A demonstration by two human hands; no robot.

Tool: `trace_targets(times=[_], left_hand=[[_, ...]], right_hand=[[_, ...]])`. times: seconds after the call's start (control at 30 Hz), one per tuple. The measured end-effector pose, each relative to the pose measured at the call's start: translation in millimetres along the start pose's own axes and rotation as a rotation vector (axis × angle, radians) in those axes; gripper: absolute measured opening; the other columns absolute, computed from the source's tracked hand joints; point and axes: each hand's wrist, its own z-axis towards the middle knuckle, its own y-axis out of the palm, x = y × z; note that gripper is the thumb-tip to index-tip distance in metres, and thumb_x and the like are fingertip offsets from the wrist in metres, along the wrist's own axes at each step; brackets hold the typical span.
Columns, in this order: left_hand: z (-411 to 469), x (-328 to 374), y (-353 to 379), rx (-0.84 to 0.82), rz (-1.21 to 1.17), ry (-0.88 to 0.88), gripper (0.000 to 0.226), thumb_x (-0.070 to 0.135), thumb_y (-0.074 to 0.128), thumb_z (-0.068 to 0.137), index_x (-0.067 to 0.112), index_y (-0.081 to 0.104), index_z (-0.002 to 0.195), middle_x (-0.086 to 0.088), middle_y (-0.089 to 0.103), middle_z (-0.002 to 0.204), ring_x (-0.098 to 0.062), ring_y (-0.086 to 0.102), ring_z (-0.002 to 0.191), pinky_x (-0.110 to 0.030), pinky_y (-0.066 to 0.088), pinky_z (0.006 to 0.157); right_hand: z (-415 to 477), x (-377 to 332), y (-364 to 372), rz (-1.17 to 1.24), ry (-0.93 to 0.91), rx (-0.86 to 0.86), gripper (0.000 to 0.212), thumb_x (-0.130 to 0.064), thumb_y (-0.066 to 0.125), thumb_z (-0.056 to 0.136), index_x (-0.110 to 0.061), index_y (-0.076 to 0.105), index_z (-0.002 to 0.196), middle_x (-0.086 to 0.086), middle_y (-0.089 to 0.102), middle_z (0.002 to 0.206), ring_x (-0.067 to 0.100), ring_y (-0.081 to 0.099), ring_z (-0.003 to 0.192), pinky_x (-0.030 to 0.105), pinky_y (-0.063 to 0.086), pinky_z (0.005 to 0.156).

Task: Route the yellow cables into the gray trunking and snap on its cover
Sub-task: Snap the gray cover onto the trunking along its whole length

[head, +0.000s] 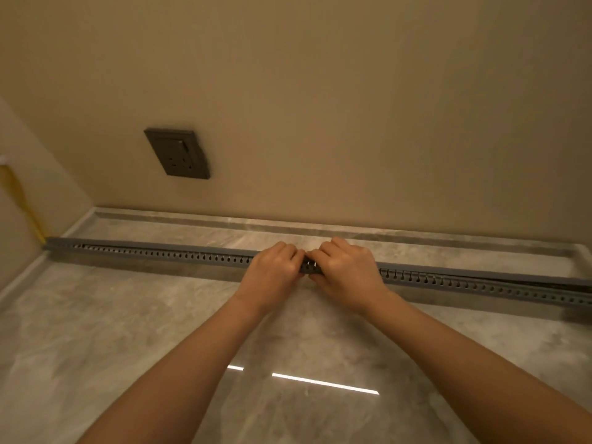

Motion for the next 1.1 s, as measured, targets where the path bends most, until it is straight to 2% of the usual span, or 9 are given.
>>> trace_targets(times=[0.17,0.33,0.57,0.83,1.03,1.1], left_hand=[[-2,-2,-2,-0.027,0.042,0.065,0.035,0.020,0.090,0.051,0.005,0.067,0.072,-0.006,0.060,0.062,-0.022,0.059,0.054,-0.025,0.045,0.042],[-1,0,-5,-0.051,0.090,0.079,0.041,0.024,0.092,0.044,0.005,0.068,0.071,-0.005,0.062,0.061,-0.022,0.060,0.053,-0.023,0.045,0.041],[1,3,-5,-0.013,0.107,0.088,0.040,0.026,0.092,0.042,0.007,0.067,0.067,-0.004,0.061,0.058,-0.021,0.059,0.050,-0.021,0.042,0.039],[0,1,-5,-0.008,0.095,0.066,0.038,0.026,0.091,0.044,0.008,0.067,0.068,-0.004,0.061,0.059,-0.021,0.059,0.052,-0.022,0.042,0.039],[6,17,-2,-0.016,0.078,0.034,0.027,0.011,0.085,0.050,0.008,0.064,0.067,-0.004,0.059,0.062,-0.022,0.058,0.057,-0.026,0.042,0.040],[11,31,0,-0.026,0.052,0.040,0.029,0.013,0.086,0.049,0.008,0.063,0.065,-0.005,0.059,0.059,-0.022,0.058,0.054,-0.025,0.043,0.043]], right_hand=[[-9,0,-8,-0.028,0.017,-0.086,0.029,-0.012,0.081,0.052,-0.018,0.070,0.078,-0.003,0.064,0.068,0.020,0.060,0.061,0.023,0.036,0.041],[-20,14,-23,-0.075,0.082,-0.160,0.031,-0.018,0.085,0.046,-0.017,0.068,0.072,-0.003,0.063,0.066,0.021,0.059,0.060,0.021,0.032,0.042],[-26,20,-31,-0.091,0.098,-0.139,0.036,-0.021,0.091,0.040,-0.015,0.068,0.068,-0.001,0.062,0.059,0.022,0.061,0.055,0.021,0.035,0.039],[-23,27,-29,-0.035,0.028,-0.116,0.038,-0.021,0.092,0.039,-0.013,0.071,0.069,0.001,0.063,0.058,0.023,0.061,0.052,0.022,0.041,0.041],[-26,30,-26,0.022,0.030,-0.081,0.037,-0.018,0.090,0.041,-0.012,0.071,0.072,0.002,0.063,0.059,0.025,0.061,0.054,0.025,0.045,0.042],[-28,30,-25,0.034,0.030,-0.066,0.034,-0.018,0.089,0.044,-0.012,0.071,0.072,0.001,0.063,0.060,0.025,0.061,0.054,0.027,0.045,0.040]])
